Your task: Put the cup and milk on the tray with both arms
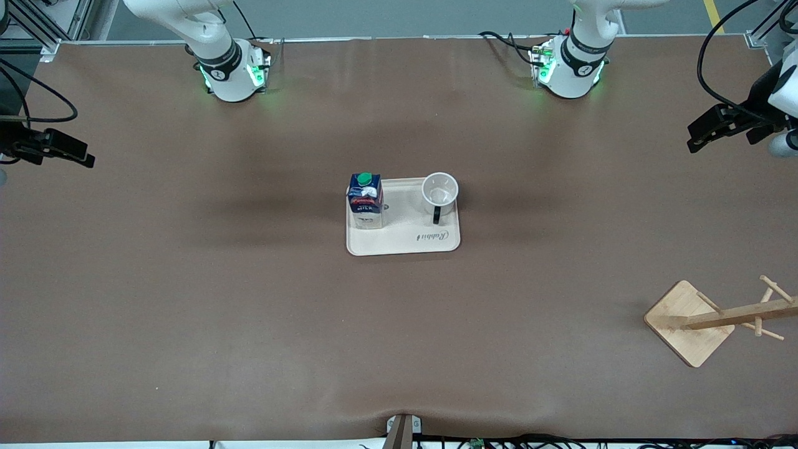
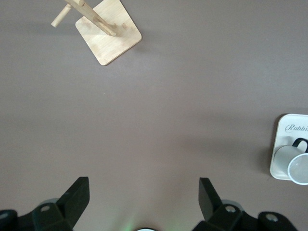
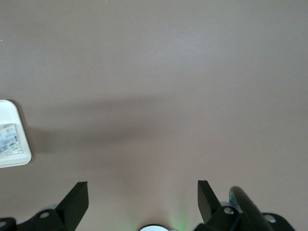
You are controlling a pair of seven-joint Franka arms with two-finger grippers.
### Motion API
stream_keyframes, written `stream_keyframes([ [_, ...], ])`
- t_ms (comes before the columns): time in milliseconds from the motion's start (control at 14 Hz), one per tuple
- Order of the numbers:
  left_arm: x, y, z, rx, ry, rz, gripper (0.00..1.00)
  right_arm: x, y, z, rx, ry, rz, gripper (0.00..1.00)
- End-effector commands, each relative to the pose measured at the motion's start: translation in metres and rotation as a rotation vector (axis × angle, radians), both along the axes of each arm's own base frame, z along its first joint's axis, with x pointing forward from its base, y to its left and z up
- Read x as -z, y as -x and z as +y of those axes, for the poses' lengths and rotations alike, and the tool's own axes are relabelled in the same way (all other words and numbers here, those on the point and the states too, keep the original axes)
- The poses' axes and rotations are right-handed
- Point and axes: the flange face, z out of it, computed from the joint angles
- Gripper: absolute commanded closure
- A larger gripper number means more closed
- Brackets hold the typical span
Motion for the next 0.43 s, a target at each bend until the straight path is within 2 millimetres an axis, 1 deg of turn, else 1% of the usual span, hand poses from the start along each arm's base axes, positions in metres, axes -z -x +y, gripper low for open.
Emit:
stream_keyframes([
  [0, -0.0074, 0.0009, 0.0020, 0.021, -0.020, 0.005, 0.00, -0.0266, 0.0049, -0.0003, -0.013, 0.029, -0.046, 0.00],
  [71, -0.0081, 0.0009, 0.0027, 0.020, -0.018, 0.004, 0.00, -0.0288, 0.0048, -0.0004, -0.013, 0.030, -0.051, 0.00],
  [214, -0.0102, 0.0009, 0.0025, 0.021, -0.017, -0.001, 0.00, -0.0243, 0.0122, 0.0082, -0.027, 0.022, 0.014, 0.00],
  [286, -0.0102, 0.0009, 0.0031, 0.020, -0.015, -0.001, 0.00, -0.0231, 0.0140, 0.0092, -0.027, 0.021, 0.030, 0.00],
  [357, -0.0102, 0.0009, 0.0032, 0.020, -0.015, -0.001, 0.00, -0.0286, 0.0139, 0.0095, -0.036, 0.018, 0.018, 0.00],
])
